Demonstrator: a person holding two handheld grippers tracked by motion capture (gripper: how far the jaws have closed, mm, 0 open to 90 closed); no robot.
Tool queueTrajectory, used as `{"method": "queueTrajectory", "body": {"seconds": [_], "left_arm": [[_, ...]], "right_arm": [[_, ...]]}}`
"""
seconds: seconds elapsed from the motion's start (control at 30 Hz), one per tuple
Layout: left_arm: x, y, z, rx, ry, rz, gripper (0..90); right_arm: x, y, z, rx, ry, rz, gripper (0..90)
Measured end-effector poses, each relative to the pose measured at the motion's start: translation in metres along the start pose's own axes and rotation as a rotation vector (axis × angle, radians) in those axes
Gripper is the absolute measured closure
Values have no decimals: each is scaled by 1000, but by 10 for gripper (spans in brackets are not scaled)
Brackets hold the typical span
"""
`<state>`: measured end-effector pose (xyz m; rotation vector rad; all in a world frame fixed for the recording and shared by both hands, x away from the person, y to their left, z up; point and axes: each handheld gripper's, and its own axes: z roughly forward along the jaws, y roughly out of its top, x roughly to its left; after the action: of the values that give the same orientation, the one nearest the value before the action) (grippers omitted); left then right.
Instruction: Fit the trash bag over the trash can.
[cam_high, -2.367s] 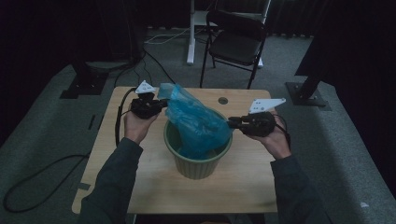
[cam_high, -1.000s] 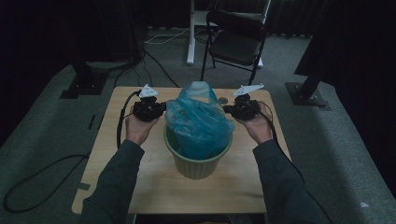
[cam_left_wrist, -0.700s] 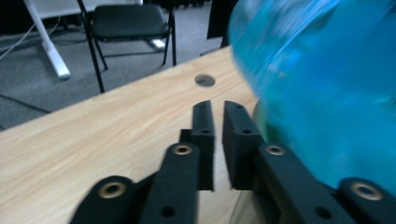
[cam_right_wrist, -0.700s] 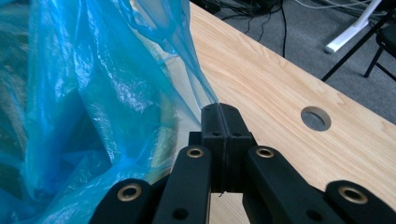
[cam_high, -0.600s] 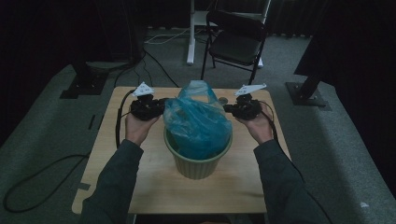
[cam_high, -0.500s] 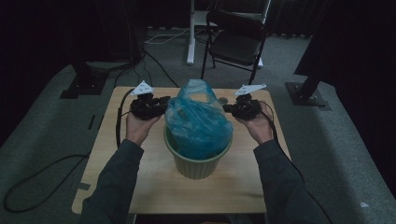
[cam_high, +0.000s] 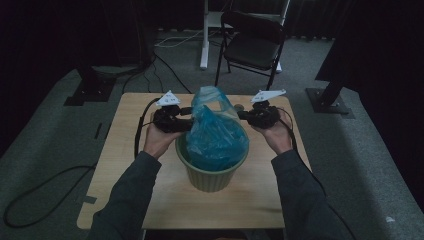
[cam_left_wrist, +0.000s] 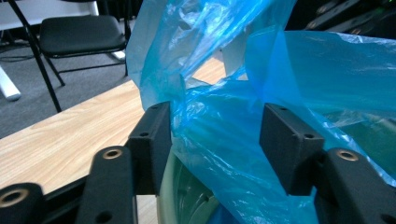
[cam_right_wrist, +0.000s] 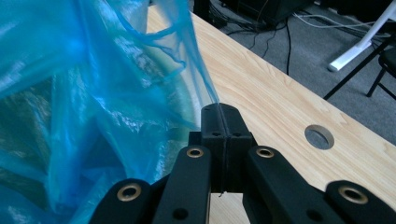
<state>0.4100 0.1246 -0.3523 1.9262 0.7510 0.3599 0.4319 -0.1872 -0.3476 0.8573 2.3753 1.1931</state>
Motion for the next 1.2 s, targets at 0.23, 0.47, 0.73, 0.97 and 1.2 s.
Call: {"method": "queueTrajectory", "body": {"seconds": [0.23,0.47,0.73,0.97,1.2], "left_arm": [[6,3,-2,1,77,-10,881],[23,0,-2,31,159,-61,896],[37,-16,22,135,160,-123,884],[40,-28,26,152,136,-146,884],[42,-27,2,62,125,-181,750]], "right_arm": [[-4,2,-2,-3,-20,11,900],[-10,1,3,13,-30,41,900],[-15,-8,28,107,-30,68,900],[-21,-25,34,161,-10,97,900],[-27,-30,23,143,-6,119,900]]}}
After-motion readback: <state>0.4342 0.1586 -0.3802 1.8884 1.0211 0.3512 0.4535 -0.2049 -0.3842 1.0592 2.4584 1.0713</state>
